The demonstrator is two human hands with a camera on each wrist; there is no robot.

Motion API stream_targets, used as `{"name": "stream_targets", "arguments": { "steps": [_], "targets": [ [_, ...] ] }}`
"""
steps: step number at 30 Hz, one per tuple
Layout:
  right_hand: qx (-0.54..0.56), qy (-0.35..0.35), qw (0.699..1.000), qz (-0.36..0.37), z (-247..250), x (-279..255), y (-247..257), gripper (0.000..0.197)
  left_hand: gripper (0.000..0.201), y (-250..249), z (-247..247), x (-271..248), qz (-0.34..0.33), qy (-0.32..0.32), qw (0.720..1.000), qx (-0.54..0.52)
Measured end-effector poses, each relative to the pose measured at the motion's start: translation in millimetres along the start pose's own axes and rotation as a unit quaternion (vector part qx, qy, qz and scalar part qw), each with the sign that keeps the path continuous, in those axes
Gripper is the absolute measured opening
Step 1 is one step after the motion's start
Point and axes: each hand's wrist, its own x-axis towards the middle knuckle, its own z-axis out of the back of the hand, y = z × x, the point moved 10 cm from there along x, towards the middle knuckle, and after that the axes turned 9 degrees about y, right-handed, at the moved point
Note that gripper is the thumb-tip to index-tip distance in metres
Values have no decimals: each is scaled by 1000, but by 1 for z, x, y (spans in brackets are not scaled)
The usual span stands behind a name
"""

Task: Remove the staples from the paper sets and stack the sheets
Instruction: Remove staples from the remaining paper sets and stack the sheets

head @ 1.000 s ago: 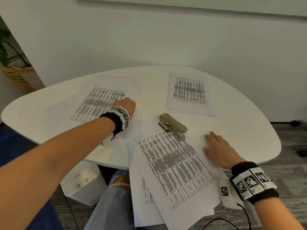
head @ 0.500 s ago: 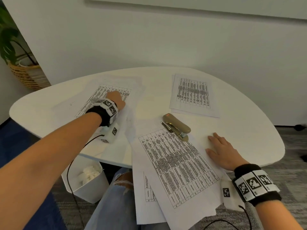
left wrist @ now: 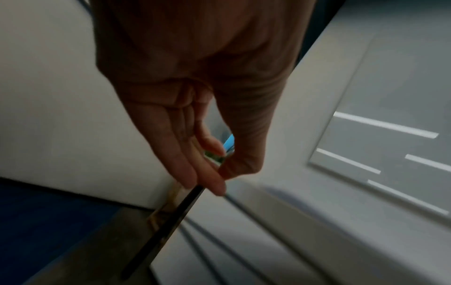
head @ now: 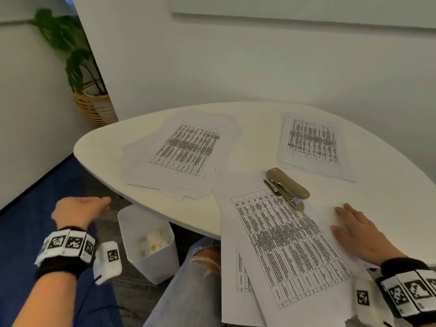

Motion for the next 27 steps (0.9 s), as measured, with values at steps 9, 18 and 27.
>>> {"name": "stream_targets", "arguments": {
  "steps": [9, 18, 27],
  "targets": [
    [-30, 18, 999, -20, -12, -2, -1, 59, 30, 34, -87, -5, -33, 85, 995, 29],
    [43, -53, 995, 79, 39, -13, 52, 49, 9, -58, -86, -119, -189, 63, 973, -116],
    [-8, -35, 978, 204, 54, -3, 151, 47, 28, -85, -186, -194, -253, 294, 919, 71]
  ]
}}
